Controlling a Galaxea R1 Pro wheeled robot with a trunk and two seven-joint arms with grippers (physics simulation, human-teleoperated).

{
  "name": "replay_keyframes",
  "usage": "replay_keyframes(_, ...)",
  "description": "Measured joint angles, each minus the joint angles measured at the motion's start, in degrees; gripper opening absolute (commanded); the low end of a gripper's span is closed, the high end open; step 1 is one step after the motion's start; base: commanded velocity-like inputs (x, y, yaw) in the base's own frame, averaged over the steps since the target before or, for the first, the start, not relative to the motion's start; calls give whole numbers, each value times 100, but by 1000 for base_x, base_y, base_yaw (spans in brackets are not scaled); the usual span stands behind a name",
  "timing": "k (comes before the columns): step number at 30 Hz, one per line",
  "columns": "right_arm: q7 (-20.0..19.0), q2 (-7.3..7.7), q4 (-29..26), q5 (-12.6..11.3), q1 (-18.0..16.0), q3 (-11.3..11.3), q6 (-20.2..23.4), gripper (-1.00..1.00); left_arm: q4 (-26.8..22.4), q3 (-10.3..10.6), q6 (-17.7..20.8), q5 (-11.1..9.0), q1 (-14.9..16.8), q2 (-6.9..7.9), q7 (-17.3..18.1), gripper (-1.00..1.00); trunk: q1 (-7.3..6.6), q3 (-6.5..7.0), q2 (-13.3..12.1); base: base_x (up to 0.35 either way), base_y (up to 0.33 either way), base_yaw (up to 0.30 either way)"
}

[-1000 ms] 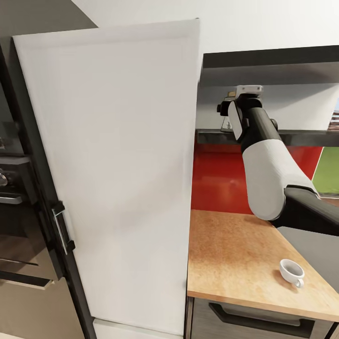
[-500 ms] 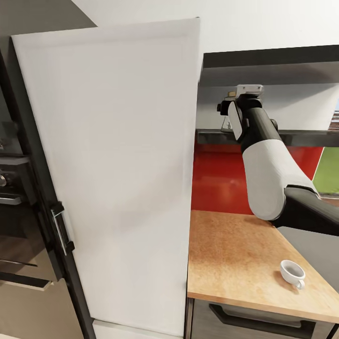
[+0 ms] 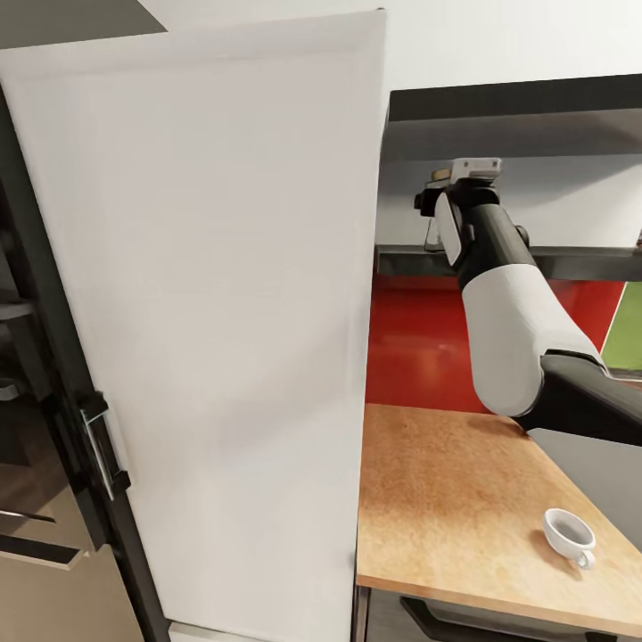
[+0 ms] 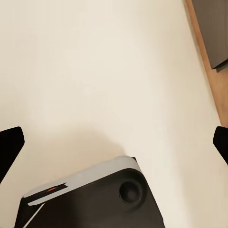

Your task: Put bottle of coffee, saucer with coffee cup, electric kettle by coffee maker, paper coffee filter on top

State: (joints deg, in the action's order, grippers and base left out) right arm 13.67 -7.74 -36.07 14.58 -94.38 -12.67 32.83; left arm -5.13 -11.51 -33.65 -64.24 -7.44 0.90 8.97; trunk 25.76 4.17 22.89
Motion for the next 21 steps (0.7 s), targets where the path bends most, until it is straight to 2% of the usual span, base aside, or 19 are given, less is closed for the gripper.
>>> replay_keyframes(1,-1,3,0,5,0,0,-12,-100,0,0,0,0,0,0,1,100,0,0,0,4,0,0)
replay_keyframes(10,-46,14,23,-40,-1,4,-144,-100,0,1,0,0,0,0,-1,100,0,0,0,1,0,0)
replay_keyframes(13,-52,16,117,51,-7,11,-168,-100,0,0,0,0,0,0,-1,100,-1,1,3,0,0,0)
replay_keyframes(21,-55,17,210,51,-10,14,-297,-100,0,1,0,0,0,0,-2,100,-1,1,2,0,0,0)
